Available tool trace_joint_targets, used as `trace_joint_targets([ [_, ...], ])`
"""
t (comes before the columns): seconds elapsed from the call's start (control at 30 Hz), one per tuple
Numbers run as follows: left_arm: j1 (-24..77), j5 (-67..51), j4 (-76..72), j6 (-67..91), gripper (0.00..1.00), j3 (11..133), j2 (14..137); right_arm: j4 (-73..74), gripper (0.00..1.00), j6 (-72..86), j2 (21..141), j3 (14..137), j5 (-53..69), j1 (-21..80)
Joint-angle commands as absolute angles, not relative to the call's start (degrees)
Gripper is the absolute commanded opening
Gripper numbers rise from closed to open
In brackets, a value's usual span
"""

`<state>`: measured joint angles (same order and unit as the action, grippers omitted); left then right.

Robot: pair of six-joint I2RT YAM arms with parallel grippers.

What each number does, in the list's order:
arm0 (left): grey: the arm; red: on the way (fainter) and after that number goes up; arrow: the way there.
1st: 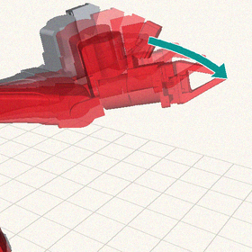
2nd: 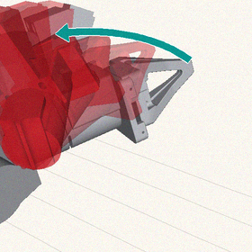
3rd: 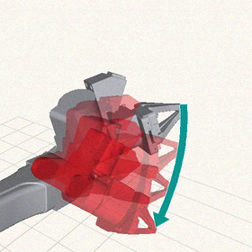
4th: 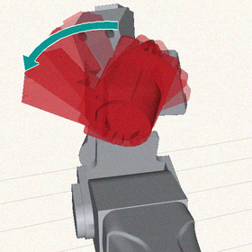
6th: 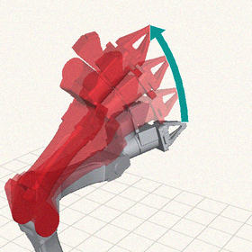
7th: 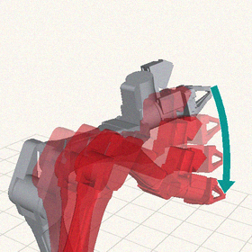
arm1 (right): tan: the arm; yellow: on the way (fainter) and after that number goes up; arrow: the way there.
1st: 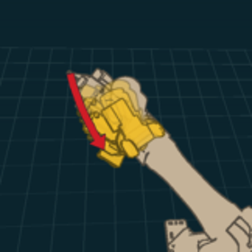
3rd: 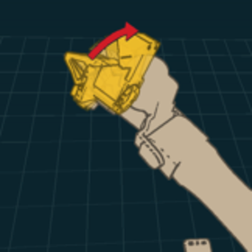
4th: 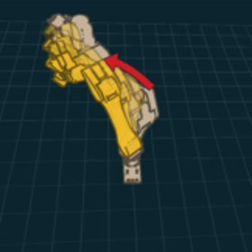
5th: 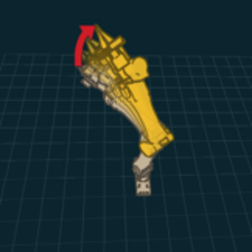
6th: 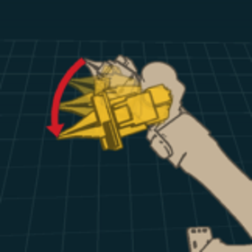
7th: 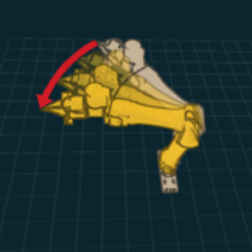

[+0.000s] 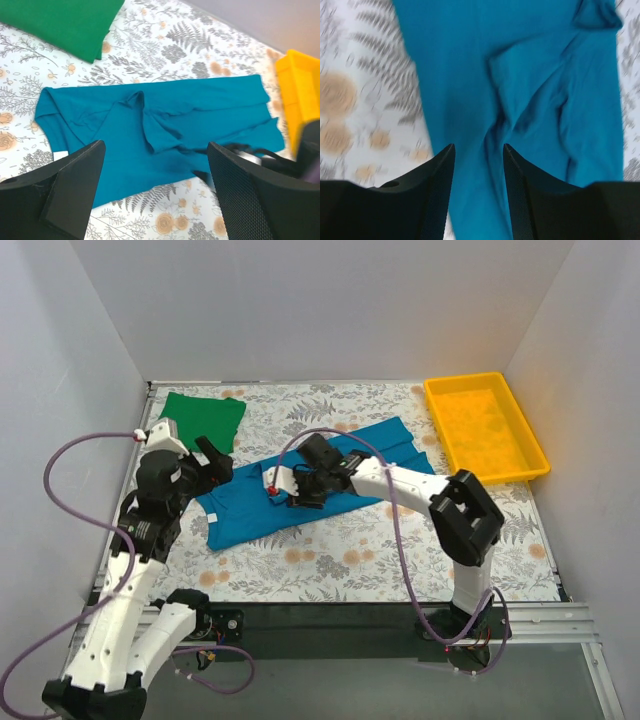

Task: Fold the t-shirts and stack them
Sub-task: Fold the tshirt

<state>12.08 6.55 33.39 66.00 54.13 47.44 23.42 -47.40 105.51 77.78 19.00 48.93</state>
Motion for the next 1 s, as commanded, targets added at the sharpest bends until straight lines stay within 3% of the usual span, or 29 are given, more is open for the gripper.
trace_joint_targets([
  [0.0,11.69,4.13,34.72,68.03,0.82,50.63,42.02,17.14,0.5,-40.09,112.47,86.2,5.11,53.69],
  [0.2,11.69,3.6,34.37,66.62,0.82,47.29,36.92,16.96,0.51,-38.59,120.84,95.44,0.26,56.86],
  [0.7,11.69,2.73,32.96,67.15,0.82,44.21,34.02,17.05,0.45,-37.35,125.06,96.94,-1.32,57.13],
  [0.97,11.69,2.72,32.87,67.5,0.82,44.03,33.75,16.96,0.15,-37.0,125.33,98.61,-2.54,57.04],
])
